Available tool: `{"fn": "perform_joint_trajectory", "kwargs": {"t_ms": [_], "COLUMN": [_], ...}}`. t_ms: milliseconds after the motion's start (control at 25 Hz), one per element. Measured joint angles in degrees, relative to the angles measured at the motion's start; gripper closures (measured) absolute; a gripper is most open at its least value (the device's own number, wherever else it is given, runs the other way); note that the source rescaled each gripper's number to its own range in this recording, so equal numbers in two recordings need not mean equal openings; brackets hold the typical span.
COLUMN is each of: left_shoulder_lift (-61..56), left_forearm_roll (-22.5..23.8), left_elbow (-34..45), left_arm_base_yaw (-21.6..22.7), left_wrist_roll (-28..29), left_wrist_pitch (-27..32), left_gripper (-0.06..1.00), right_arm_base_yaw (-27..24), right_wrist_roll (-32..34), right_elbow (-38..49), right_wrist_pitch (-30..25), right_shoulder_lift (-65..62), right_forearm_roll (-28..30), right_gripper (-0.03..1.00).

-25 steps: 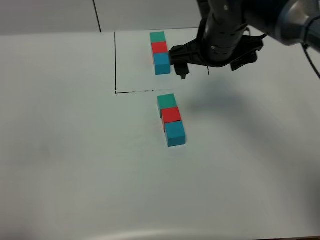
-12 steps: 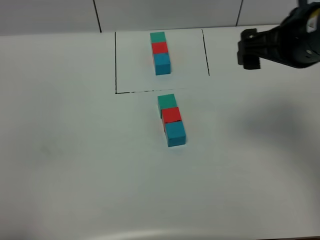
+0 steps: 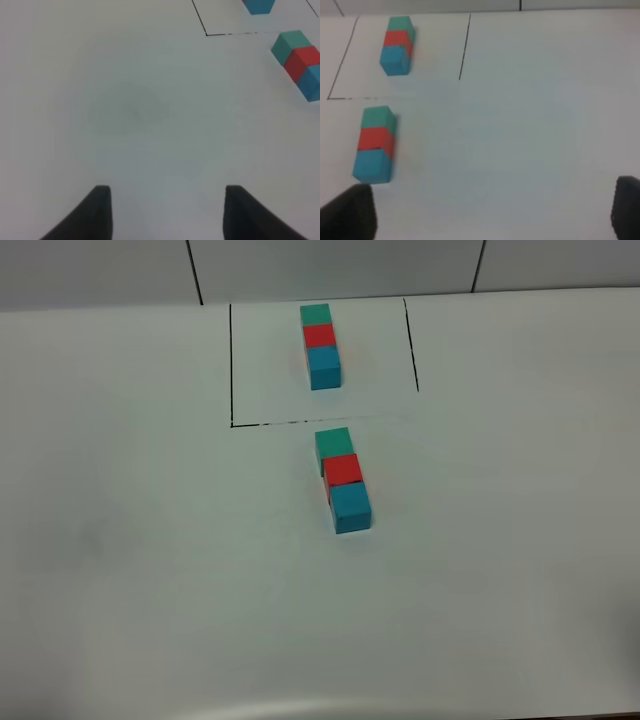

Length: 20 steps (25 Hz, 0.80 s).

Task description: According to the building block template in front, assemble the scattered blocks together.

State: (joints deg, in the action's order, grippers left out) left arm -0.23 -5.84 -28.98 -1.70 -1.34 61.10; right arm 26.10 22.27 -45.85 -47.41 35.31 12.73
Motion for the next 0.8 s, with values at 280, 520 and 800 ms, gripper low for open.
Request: {"fn": "perform_joint_trajectory", "kwargs": {"t_ms": [280, 520, 800], "left_shoulder_lift": [0.00, 0.00, 0.00], "left_forearm_roll": [0.00, 0.00, 0.00], "left_elbow": [0.00, 0.00, 0.00], "left_arm_base_yaw": [0.00, 0.00, 0.00], "left_wrist_roll": [0.00, 0.00, 0.00], "left_wrist_pitch": [0.00, 0.00, 0.00], "left_gripper": [0.84, 0.84, 0.84], "right_arm_base_yaw": [0.00, 0.00, 0.06], "right_wrist_roll": [2.15, 0.64, -1.46], "right_elbow": [8.39, 12.89, 16.91], "right_wrist_pitch": [-10.34, -13.11, -15.04], "right_shoulder_lift": [-21.01, -34.00, -35.72], "right_forearm_roll": [1.27, 0.96, -1.03], "right_gripper": [0.09, 0.12, 0.15]}}
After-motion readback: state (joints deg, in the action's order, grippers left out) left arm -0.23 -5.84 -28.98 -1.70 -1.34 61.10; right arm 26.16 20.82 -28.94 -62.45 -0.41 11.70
